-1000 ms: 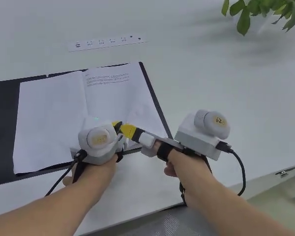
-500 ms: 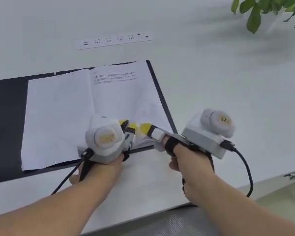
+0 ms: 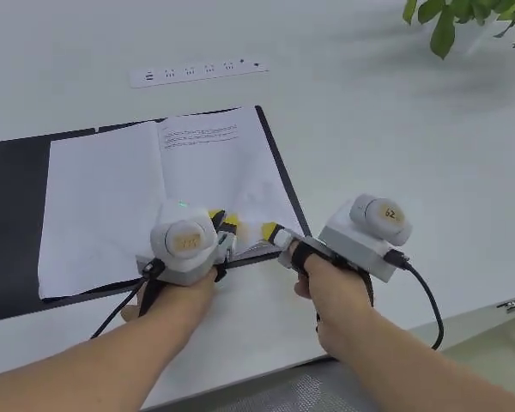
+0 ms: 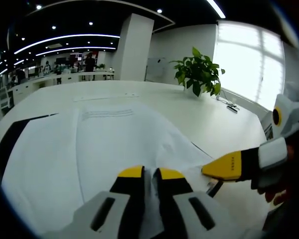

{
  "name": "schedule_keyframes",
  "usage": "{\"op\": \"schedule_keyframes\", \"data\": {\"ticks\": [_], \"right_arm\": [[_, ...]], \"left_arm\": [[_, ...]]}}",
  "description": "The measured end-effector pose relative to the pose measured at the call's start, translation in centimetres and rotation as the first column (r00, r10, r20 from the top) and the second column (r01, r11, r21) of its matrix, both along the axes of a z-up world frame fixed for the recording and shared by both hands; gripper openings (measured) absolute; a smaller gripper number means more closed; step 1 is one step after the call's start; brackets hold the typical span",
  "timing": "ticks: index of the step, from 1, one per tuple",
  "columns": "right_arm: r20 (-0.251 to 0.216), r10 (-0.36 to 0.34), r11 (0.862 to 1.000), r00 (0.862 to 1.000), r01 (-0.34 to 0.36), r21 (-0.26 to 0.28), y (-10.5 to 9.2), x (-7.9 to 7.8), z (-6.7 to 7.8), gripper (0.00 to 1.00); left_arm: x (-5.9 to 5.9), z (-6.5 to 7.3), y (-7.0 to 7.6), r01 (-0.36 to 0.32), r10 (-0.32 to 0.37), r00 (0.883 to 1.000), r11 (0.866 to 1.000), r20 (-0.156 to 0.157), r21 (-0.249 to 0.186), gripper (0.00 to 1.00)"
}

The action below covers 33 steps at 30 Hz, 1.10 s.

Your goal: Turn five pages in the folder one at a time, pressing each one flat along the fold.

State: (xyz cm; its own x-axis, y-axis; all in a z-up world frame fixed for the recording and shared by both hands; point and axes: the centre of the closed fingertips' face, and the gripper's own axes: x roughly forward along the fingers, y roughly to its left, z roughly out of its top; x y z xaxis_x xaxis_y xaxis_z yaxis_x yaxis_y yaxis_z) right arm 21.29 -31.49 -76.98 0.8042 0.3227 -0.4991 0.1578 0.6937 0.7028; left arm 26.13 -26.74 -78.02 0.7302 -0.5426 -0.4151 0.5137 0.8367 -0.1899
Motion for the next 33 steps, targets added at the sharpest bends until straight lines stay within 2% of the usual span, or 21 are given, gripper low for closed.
{"op": "schedule_keyframes", "data": {"ticks": [6,8,11,13,19,23,25,27,29,33], "right_arm": [[0.012,-0.006,1.0,1.0,0.006,0.001,0.1,-0.1,0.4,0.0],[0.015,-0.009,1.0,1.0,0.009,0.0,0.1,-0.1,0.7,0.0],[0.029,-0.006,1.0,1.0,0.006,-0.004,0.1,-0.1,1.1,0.0],[0.036,-0.007,1.0,0.999,0.007,0.0,0.2,-0.2,1.4,0.0],[0.058,-0.013,1.0,0.998,0.013,0.004,0.5,-0.5,2.4,0.0],[0.087,-0.016,1.0,0.996,0.016,0.001,0.8,-0.6,3.7,0.0],[0.104,-0.015,1.0,0.994,0.015,0.0,1.0,-0.6,4.3,0.0],[0.121,-0.01,1.0,0.993,0.011,-0.003,1.3,-0.5,5.1,0.0],[0.137,-0.003,1.0,0.991,0.004,-0.007,1.8,-0.6,5.7,0.0],[0.166,0.014,1.0,0.986,-0.011,-0.017,2.6,-0.6,6.8,0.0]], "left_arm": [[0.0,0.1,-0.1,-0.004,0.004,1.0,1.0,-0.009,-0.004,0.1],[0.0,0.3,-0.1,-0.002,0.001,1.0,1.0,-0.021,-0.019,0.1],[-0.1,0.6,0.2,0.001,-0.004,0.998,0.999,-0.06,-0.041,0.11],[-0.2,0.9,0.5,-0.004,0.002,0.998,0.999,-0.058,-0.038,0.14],[-0.5,3.2,1.0,0.011,-0.012,1.0,0.998,-0.016,-0.064,0.18],[-0.9,4.6,2.0,0.01,-0.01,1.0,0.998,0.007,-0.064,0.19],[-1.1,5.2,2.6,0.009,-0.008,1.0,0.998,0.018,-0.059,0.2],[-1.3,5.6,3.4,0.003,-0.003,1.0,0.998,0.013,-0.06,0.22],[-1.6,6.3,4.2,0.003,-0.001,0.999,0.999,0.037,-0.048,0.22],[-2.1,7.4,6.1,-0.009,0.011,0.998,0.999,0.055,-0.045,0.23]]}}
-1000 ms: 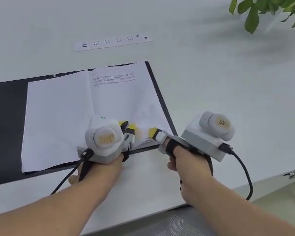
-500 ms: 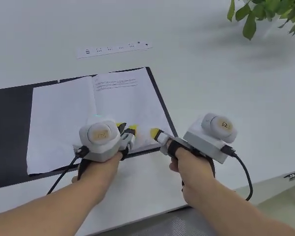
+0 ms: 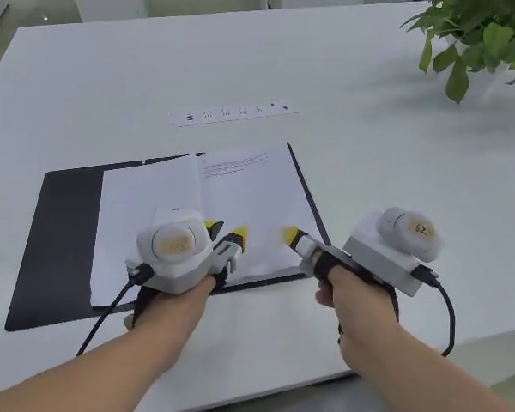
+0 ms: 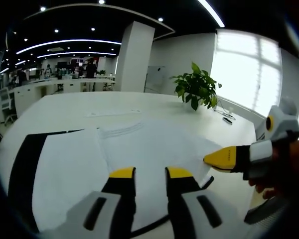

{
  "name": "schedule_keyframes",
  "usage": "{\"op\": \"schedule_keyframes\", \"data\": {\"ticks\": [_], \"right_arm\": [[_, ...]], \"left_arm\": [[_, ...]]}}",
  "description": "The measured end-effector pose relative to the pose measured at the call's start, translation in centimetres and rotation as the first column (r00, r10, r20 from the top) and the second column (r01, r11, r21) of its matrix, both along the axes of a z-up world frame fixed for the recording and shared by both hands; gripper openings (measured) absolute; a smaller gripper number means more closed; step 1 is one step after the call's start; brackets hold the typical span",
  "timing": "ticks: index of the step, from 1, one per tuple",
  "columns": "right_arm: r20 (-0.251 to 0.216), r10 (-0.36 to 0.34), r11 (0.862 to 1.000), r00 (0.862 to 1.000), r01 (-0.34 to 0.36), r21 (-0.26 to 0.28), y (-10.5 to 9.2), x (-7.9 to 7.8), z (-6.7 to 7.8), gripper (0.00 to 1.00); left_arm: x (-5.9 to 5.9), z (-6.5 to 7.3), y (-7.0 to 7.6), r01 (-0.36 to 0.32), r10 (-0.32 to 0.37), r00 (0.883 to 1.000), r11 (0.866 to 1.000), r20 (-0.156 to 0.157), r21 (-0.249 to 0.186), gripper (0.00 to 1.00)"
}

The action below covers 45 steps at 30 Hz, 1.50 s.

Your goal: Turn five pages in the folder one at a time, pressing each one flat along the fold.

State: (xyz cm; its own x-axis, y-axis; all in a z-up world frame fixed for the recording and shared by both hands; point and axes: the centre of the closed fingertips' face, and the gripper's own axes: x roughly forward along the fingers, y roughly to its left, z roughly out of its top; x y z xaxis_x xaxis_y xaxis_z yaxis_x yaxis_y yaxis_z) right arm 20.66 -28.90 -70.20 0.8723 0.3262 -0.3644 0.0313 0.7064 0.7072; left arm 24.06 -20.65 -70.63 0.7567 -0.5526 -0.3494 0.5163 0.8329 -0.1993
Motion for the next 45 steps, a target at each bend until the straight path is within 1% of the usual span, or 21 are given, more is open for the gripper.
{"op": "schedule_keyframes", "data": {"ticks": [2,3,5,6,8,10,14,16,18,21,26,30,32,33,35,39,40,42,43,44,45], "right_arm": [[0.023,0.018,1.0,1.0,-0.017,-0.024,0.6,0.0,0.7,0.0],[0.029,0.028,0.999,0.999,-0.027,-0.026,1.0,0.0,1.0,0.0],[0.046,0.039,0.999,0.998,-0.037,-0.032,1.7,-0.1,1.6,0.0],[0.052,0.048,0.998,0.998,-0.046,-0.032,2.0,-0.1,1.8,0.0],[0.063,0.068,0.997,0.996,-0.065,-0.038,2.9,-0.2,2.2,0.0],[0.072,0.081,0.996,0.994,-0.079,-0.035,3.8,-0.2,2.6,0.0],[0.092,0.107,0.994,0.99,-0.105,-0.026,5.3,-0.4,3.4,0.0],[0.105,0.138,0.99,0.985,-0.135,-0.036,6.7,-0.3,3.9,0.0],[0.112,0.16,0.987,0.981,-0.156,-0.042,7.9,-0.2,4.1,0.0],[0.121,0.189,0.982,0.974,-0.184,-0.053,9.6,-0.1,4.3,0.0],[0.116,0.246,0.968,0.962,-0.238,-0.078,12.4,0.0,4.2,0.0],[0.112,0.294,0.953,0.949,-0.281,-0.116,14.8,0.1,3.8,0.0],[0.106,0.323,0.94,0.941,-0.305,-0.151,15.9,0.1,3.4,0.0],[0.104,0.329,0.938,0.938,-0.312,-0.152,16.5,0.1,3.2,0.0],[0.1,0.346,0.93,0.933,-0.327,-0.168,17.3,0.1,2.9,0.0],[0.083,0.39,0.907,0.917,-0.367,-0.206,19.3,0.2,2.0,0.0],[0.069,0.409,0.895,0.91,-0.385,-0.223,19.9,0.1,1.5,0.0],[0.063,0.433,0.88,0.899,-0.407,-0.244,20.8,0.2,1.0,0.0],[0.054,0.439,0.875,0.897,-0.413,-0.253,21.1,0.2,0.7,0.0],[0.042,0.448,0.864,0.893,-0.42,-0.279,21.4,0.2,0.2,0.0],[0.033,0.451,0.858,0.892,-0.423,-0.292,21.6,0.2,-0.1,0.0]], "left_arm": [[-0.4,0.6,1.0,-0.003,0.003,1.0,1.0,0.011,0.009,0.24],[-0.4,0.7,1.3,-0.005,0.005,1.0,1.0,0.014,0.013,0.25],[-0.8,1.3,2.5,-0.017,0.016,1.0,1.0,0.026,0.015,0.27],[-1.0,1.6,3.3,-0.027,0.026,0.999,1.0,0.034,0.013,0.27],[-1.3,1.9,4.6,-0.039,0.038,0.999,0.999,0.037,0.017,0.27],[-1.6,2.2,5.7,-0.05,0.049,0.998,0.998,0.046,0.023,0.27],[-2.2,2.6,8.6,-0.076,0.074,0.996,0.996,0.056,0.041,0.28],[-2.4,2.9,10.1,-0.099,0.096,0.993,0.994,0.063,0.042,0.28],[-2.6,3.2,11.6,-0.118,0.115,0.991,0.992,0.069,0.043,0.29],[-2.8,3.4,13.4,-0.139,0.134,0.988,0.988,0.081,0.06,0.3],[-3.5,4.0,16.7,-0.177,0.17,0.981,0.982,0.097,0.065,0.31],[-3.9,4.4,18.6,-0.198,0.19,0.976,0.978,0.103,0.068,0.31],[-4.1,4.6,19.3,-0.207,0.199,0.974,0.976,0.105,0.066,0.32],[-4.2,4.7,19.7,-0.21,0.202,0.974,0.975,0.106,0.067,0.31],[-4.4,4.8,20.3,-0.213,0.205,0.972,0.975,0.11,0.065,0.31],[-4.8,4.8,21.4,-0.222,0.214,0.971,0.973,0.107,0.069,0.31],[-4.9,4.8,21.6,-0.226,0.219,0.97,0.972,0.106,0.065,0.31],[-5.0,4.7,22.0,-0.231,0.224,0.969,0.97,0.1,0.069,0.31],[-5.0,4.6,22.2,-0.232,0.225,0.969,0.97,0.1,0.072,0.31],[-5.1,4.5,22.3,-0.233,0.225,0.969,0.97,0.098,0.072,0.31],[-5.1,4.4,22.5,-0.233,0.226,0.969,0.97,0.095,0.073,0.31]]}}
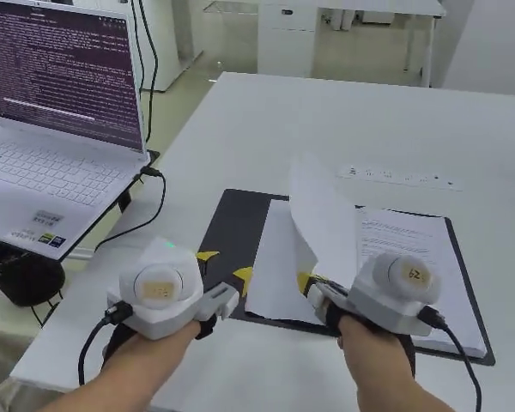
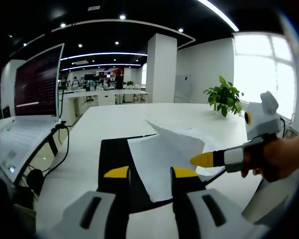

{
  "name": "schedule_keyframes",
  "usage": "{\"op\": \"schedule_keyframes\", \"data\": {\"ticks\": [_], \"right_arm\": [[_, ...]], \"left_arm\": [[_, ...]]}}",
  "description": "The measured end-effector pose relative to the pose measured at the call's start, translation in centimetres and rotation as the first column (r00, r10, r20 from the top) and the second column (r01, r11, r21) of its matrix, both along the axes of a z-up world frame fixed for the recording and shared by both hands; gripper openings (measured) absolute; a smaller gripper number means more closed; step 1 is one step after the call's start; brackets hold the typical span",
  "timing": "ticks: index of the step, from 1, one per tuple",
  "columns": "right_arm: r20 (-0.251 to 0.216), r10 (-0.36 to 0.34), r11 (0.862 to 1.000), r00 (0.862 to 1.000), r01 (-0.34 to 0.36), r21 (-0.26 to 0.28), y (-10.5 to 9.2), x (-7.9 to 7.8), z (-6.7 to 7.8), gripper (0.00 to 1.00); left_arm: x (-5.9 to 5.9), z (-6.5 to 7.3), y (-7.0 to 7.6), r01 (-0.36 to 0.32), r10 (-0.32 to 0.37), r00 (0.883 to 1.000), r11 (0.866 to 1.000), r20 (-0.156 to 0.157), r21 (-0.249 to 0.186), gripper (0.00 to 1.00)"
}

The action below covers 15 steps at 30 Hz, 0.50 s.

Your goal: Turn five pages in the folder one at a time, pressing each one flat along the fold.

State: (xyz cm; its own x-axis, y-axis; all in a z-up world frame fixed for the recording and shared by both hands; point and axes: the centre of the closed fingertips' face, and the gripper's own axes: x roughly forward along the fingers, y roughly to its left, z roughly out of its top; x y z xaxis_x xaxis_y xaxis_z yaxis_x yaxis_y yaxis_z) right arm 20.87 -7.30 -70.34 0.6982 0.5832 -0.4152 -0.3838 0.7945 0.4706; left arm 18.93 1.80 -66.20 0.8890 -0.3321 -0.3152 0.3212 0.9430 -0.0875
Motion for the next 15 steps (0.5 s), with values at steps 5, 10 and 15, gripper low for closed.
{"op": "schedule_keyframes", "data": {"ticks": [5,10,15], "right_arm": [[0.003,0.055,0.995,0.998,-0.055,-0.087,1.5,0.1,-1.8,0.0],[-0.011,0.11,0.979,0.994,-0.11,-0.174,2.6,0.0,-4.3,0.0],[-0.029,0.142,0.961,0.989,-0.145,-0.235,3.1,0.2,-6.4,0.0]], "left_arm": [[-0.3,-1.0,0.2,0.015,-0.014,1.0,1.0,-0.025,0.017,0.3],[-0.7,-2.4,-0.1,0.051,-0.048,0.997,0.998,-0.057,0.041,0.29],[-0.7,-3.7,-0.5,0.083,-0.078,0.993,0.995,-0.089,0.058,0.29]]}}
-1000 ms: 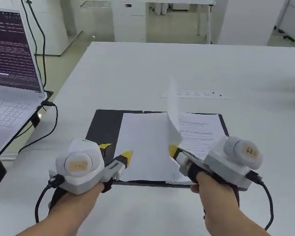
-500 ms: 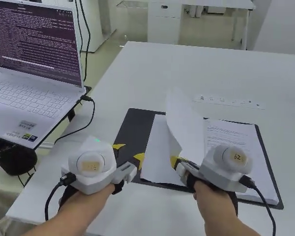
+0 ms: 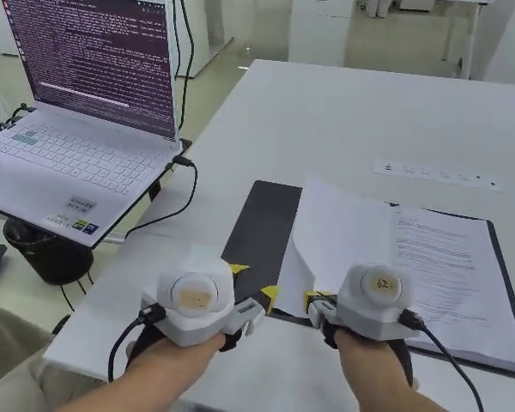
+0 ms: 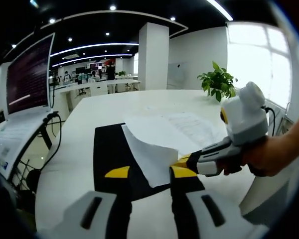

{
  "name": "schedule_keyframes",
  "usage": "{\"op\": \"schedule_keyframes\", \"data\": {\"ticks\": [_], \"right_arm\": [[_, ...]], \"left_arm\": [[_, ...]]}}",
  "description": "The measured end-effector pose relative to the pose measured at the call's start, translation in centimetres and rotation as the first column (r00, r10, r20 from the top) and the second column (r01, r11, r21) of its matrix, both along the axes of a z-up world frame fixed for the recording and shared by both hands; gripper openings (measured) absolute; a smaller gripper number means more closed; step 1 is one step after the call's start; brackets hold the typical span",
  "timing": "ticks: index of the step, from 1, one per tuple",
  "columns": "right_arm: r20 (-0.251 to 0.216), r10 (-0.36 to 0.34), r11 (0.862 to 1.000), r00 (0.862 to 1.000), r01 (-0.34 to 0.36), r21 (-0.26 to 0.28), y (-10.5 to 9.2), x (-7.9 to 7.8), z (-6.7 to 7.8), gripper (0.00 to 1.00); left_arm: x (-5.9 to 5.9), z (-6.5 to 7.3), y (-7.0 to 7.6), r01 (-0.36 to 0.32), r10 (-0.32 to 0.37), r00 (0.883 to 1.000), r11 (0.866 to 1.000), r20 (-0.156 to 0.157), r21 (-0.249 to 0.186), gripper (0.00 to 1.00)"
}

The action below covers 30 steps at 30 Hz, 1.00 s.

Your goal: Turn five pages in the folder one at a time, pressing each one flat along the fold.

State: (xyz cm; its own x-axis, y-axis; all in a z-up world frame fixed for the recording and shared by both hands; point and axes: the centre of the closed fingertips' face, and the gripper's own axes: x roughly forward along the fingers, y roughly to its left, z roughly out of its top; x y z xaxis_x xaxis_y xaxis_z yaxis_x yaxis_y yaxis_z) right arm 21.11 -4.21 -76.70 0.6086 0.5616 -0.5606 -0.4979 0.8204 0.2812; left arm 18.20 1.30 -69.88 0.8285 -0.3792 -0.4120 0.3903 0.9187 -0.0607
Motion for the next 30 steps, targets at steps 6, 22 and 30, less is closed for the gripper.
{"op": "schedule_keyframes", "data": {"ticks": [6,22,30], "right_arm": [[-0.013,0.021,0.999,1.0,-0.021,-0.027,0.1,0.0,-1.3,0.0],[0.051,0.102,0.994,0.993,-0.105,0.041,0.0,-1.7,-0.5,0.1],[0.116,0.037,0.998,0.993,-0.043,0.047,-4.9,-0.6,0.9,0.02]], "left_arm": [[0.3,-0.9,0.2,0.006,-0.006,1.0,1.0,-0.024,0.014,0.29],[1.9,-2.6,-2.1,0.052,-0.05,0.997,0.998,-0.058,0.031,0.28],[3.3,-5.1,-4.6,0.081,-0.076,0.992,0.996,-0.1,0.048,0.26]]}}
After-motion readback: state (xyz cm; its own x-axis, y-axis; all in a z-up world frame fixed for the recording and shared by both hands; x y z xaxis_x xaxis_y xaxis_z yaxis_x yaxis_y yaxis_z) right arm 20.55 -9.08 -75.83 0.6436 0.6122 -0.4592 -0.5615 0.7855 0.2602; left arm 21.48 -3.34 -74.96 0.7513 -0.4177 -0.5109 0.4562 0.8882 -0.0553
